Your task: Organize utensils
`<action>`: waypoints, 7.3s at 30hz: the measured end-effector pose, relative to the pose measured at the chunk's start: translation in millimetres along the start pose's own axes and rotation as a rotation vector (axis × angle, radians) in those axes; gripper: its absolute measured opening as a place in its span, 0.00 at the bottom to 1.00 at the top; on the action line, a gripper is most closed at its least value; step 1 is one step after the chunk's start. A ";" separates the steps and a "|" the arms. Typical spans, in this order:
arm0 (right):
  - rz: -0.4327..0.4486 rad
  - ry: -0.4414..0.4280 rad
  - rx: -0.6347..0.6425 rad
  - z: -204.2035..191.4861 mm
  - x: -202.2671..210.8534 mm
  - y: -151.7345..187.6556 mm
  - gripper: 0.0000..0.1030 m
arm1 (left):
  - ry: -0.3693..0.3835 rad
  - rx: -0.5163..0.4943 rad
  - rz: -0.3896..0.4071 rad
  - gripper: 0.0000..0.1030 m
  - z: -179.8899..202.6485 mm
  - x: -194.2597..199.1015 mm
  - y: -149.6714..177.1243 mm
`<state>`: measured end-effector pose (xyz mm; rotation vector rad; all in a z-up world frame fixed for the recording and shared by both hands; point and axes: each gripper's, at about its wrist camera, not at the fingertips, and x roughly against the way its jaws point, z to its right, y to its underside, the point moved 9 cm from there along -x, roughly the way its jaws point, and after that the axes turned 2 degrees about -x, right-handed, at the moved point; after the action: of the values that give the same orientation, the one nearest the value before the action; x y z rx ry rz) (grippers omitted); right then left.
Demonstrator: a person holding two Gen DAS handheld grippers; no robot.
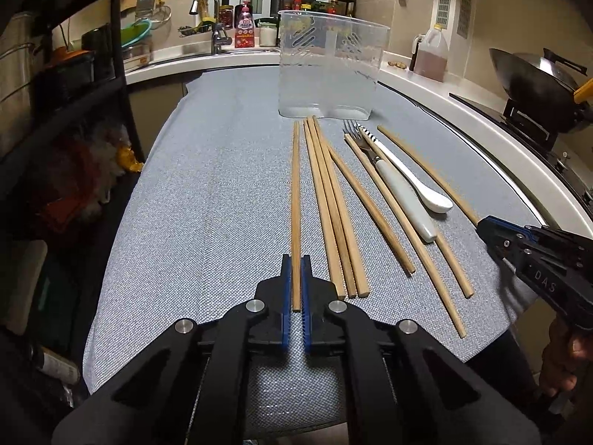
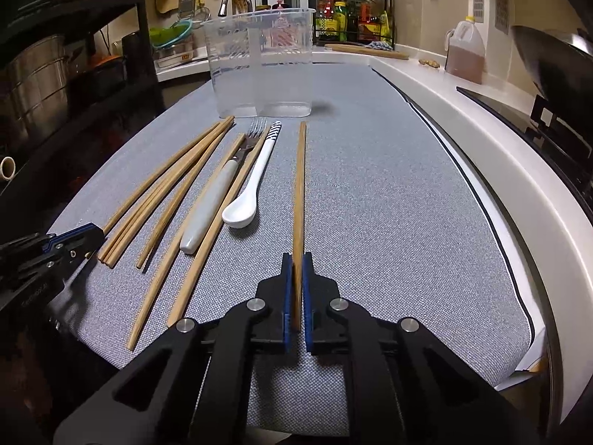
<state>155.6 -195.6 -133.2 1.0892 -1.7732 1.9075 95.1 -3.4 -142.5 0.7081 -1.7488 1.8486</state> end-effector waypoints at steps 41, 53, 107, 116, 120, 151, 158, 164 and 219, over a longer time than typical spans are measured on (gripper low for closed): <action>0.263 -0.047 -0.035 -0.2 116.3 -136.7 0.05 | 0.064 -0.039 0.328 0.04 -10.7 103.5 -150.7; 0.271 -0.061 -0.029 -6.1 115.4 -193.0 0.05 | 0.097 0.011 0.200 0.04 -24.1 82.9 -207.3; 0.212 -0.059 -0.002 0.7 -7.5 -330.6 0.37 | 0.138 -0.075 0.141 0.42 -14.7 -16.8 -362.6; 0.376 0.003 0.033 3.5 75.3 -311.4 0.37 | 0.097 -0.075 0.265 0.47 -28.3 60.8 -338.4; 0.397 -0.006 0.008 4.8 97.4 -274.9 0.37 | 0.120 -0.100 0.292 0.51 -23.9 83.2 -292.9; -0.073 -0.129 -0.286 -16.6 -30.9 -37.5 0.32 | 0.152 0.044 -0.015 0.08 9.8 -2.5 -2.8; -0.087 -0.113 -0.264 -25.7 -31.0 -28.2 0.27 | 0.128 0.031 -0.007 0.09 11.5 -3.0 -2.3; -0.086 -0.095 -0.213 -38.3 -29.3 -25.8 0.16 | 0.109 0.026 0.000 0.09 12.1 -2.5 -2.4; -0.014 0.026 -0.141 9.8 10.7 -2.0 0.10 | 0.015 -0.112 0.044 0.07 31.3 -2.2 -9.4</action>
<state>153.0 -207.4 -124.9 1.0202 -1.8496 1.7509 104.1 -34.1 -135.7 0.6159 -1.8559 1.7630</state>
